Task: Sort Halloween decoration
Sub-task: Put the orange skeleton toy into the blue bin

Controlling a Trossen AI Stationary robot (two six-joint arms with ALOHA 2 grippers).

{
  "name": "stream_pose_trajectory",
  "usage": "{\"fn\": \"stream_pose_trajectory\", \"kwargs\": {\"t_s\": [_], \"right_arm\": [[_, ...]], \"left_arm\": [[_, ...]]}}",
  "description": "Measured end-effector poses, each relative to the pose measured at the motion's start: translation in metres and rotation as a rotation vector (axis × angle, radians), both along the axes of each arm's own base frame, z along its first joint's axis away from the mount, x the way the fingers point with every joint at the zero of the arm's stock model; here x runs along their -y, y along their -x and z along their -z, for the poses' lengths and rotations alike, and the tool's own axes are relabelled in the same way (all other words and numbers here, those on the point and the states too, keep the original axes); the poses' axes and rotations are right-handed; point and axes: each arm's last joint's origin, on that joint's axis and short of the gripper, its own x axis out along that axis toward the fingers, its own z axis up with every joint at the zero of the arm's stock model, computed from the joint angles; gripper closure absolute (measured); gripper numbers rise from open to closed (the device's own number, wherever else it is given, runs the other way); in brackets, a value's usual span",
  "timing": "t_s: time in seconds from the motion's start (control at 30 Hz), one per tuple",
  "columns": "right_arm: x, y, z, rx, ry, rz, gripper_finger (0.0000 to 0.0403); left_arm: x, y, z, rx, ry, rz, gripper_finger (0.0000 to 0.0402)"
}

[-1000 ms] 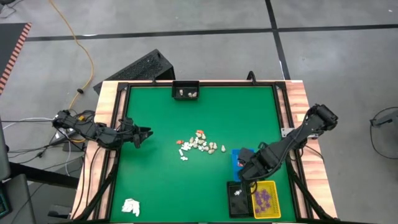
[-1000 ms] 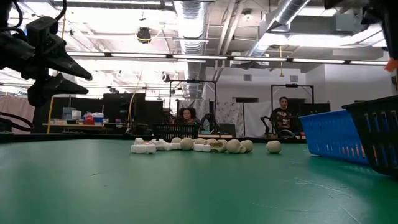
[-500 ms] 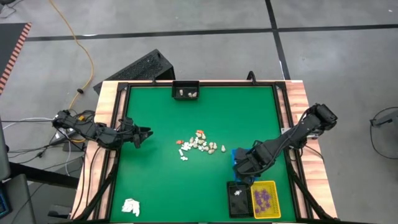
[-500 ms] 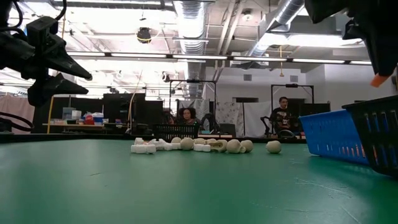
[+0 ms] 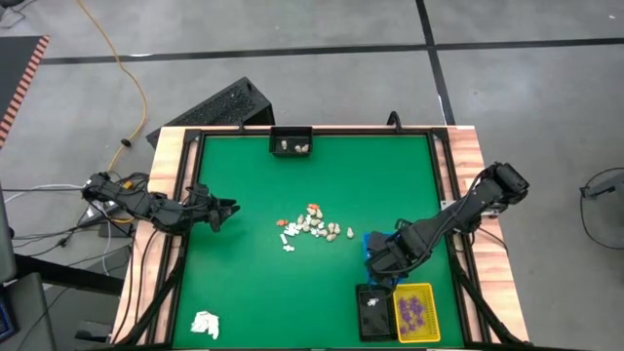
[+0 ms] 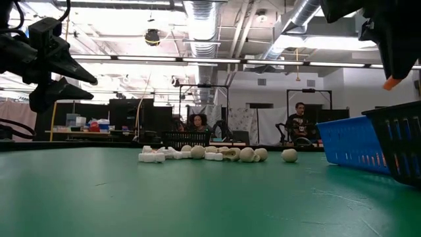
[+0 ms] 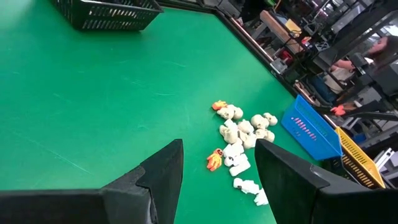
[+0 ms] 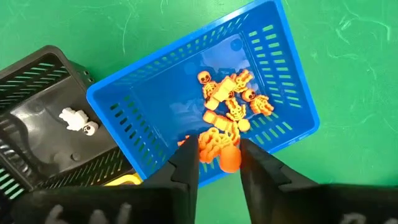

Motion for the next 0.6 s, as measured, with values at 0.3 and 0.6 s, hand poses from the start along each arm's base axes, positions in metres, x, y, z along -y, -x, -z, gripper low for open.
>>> {"fn": "stream_pose_trajectory", "kwargs": {"t_s": [0.3, 0.6], "right_arm": [[0.0010, 0.0017, 0.0001, -0.017, 0.012, 0.000, 0.0254], [0.0005, 0.0009, 0.0000, -0.009, 0.007, -0.004, 0.0243]], "left_arm": [[0.0000, 0.0000, 0.0000, 0.000, 0.000, 0.000, 0.0213], [0.0000, 0.0000, 0.0000, 0.000, 0.000, 0.000, 0.0213]]}}
